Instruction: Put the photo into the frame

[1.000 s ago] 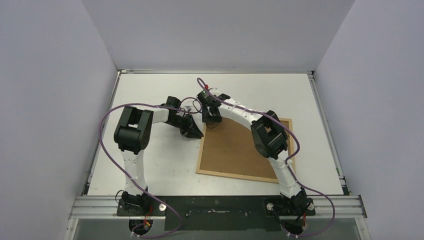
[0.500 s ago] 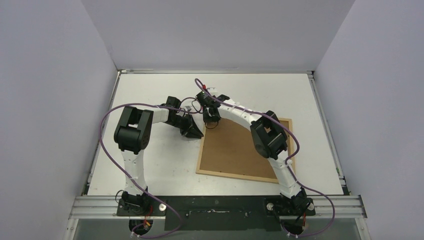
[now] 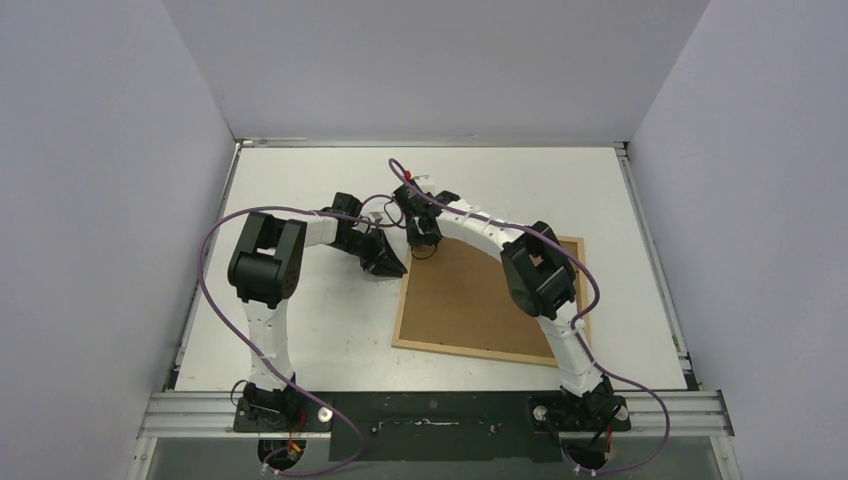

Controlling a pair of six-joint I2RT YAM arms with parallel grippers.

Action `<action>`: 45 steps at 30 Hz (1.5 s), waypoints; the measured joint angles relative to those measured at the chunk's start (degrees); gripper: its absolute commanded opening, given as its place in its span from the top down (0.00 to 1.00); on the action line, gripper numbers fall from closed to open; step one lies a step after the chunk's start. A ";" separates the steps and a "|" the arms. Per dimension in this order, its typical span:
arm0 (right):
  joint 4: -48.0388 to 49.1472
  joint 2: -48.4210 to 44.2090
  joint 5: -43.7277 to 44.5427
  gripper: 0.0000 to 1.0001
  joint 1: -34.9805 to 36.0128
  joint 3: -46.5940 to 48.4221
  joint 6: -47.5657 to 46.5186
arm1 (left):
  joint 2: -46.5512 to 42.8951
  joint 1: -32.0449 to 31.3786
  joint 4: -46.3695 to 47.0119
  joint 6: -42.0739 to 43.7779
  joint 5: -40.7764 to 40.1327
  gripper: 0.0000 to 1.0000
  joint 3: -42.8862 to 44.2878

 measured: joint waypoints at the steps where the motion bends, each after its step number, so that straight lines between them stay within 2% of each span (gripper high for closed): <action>1: 0.04 -0.04 0.11 0.89 0.00 -0.13 -0.02 | 0.00 0.00 0.00 0.00 0.00 0.87 0.00; 6: 0.68 -0.11 0.57 0.86 0.00 -1.11 -0.39 | 0.00 0.00 0.00 -0.02 -0.02 0.87 0.00; 14: 0.74 -0.26 2.10 0.69 0.24 -1.51 -0.44 | 0.00 0.02 0.00 -0.02 -0.02 0.87 0.00; 35: 1.75 -5.31 -1.81 0.63 -3.54 -8.52 3.17 | 0.00 0.15 -0.09 -0.04 0.11 0.88 0.00; 45: -0.26 -4.68 -2.80 0.49 -4.13 -7.10 3.08 | 0.00 0.17 -0.11 -0.04 0.20 0.89 0.00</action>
